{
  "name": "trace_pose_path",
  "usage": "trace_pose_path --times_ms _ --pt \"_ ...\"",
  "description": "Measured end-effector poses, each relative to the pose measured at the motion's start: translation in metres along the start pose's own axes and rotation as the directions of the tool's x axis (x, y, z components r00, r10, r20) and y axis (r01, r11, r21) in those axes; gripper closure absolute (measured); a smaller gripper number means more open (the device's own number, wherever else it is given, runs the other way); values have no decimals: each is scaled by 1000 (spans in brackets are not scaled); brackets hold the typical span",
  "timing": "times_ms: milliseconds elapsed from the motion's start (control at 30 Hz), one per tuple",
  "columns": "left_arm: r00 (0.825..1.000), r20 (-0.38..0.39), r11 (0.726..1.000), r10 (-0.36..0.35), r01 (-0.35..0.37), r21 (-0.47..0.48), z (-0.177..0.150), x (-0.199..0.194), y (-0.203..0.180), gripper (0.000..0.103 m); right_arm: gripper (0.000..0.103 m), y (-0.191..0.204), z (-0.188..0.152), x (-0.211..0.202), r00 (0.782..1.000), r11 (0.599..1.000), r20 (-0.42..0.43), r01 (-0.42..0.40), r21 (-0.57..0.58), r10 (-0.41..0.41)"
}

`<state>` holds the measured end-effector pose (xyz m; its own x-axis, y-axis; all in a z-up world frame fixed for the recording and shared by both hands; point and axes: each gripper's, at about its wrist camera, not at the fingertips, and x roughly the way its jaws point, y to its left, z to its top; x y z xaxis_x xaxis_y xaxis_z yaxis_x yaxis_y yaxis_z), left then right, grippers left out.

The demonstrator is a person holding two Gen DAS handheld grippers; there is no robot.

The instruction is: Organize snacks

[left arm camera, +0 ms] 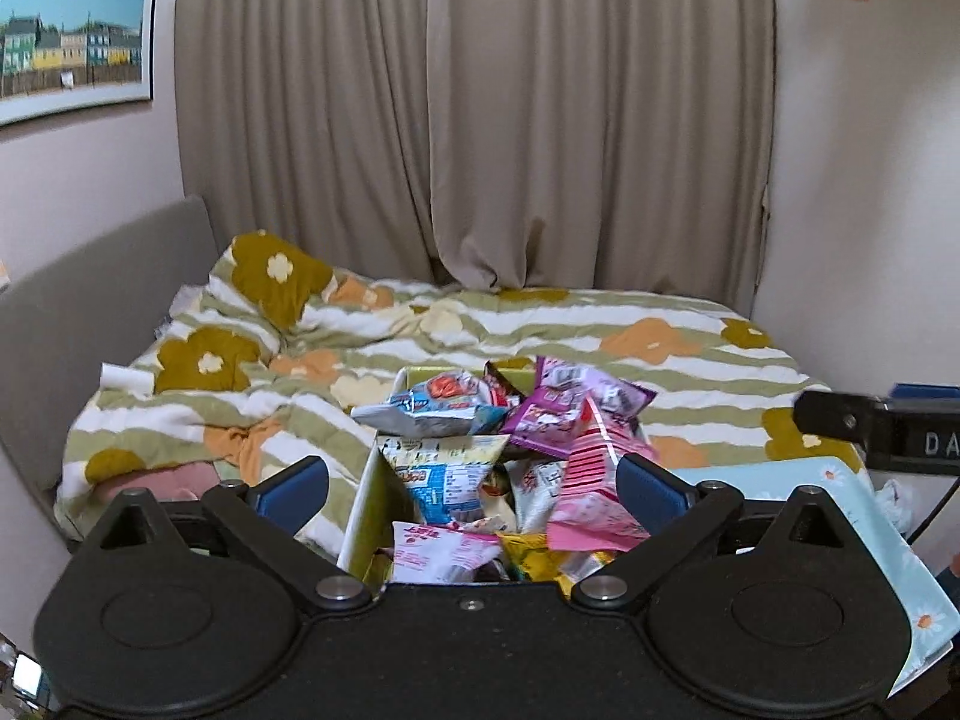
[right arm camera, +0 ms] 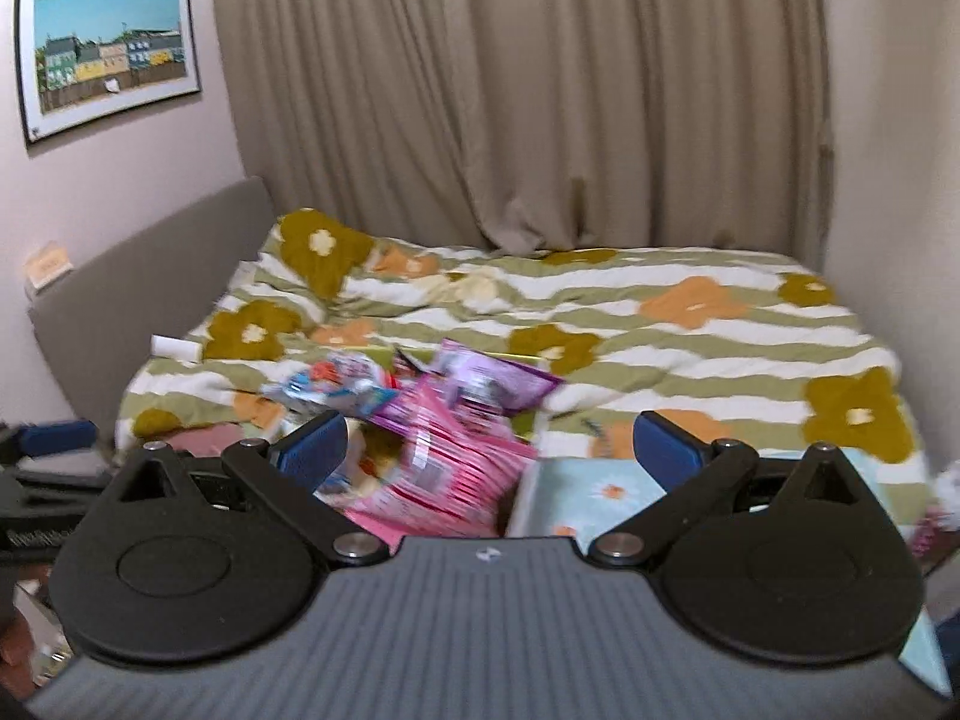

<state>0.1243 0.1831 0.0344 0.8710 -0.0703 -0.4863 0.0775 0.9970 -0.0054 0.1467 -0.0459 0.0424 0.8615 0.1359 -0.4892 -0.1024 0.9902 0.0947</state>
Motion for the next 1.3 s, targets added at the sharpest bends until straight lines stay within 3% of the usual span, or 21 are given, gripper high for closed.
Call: trace_pose_path --times_ms 500,700,1300 --pt "999 -26 999 20 -19 36 -42 -37 -38 0 0 -39 -62 -62 979 985 -105 174 8 -172" --pt "999 -32 997 27 -25 78 -52 -42 -45 0 0 -41 -75 -70 976 982 -120 187 13 -184" --pt "1000 -9 996 12 -11 85 -55 -48 -47 0 0 -41 -75 -77 973 979 -107 206 7 -204"
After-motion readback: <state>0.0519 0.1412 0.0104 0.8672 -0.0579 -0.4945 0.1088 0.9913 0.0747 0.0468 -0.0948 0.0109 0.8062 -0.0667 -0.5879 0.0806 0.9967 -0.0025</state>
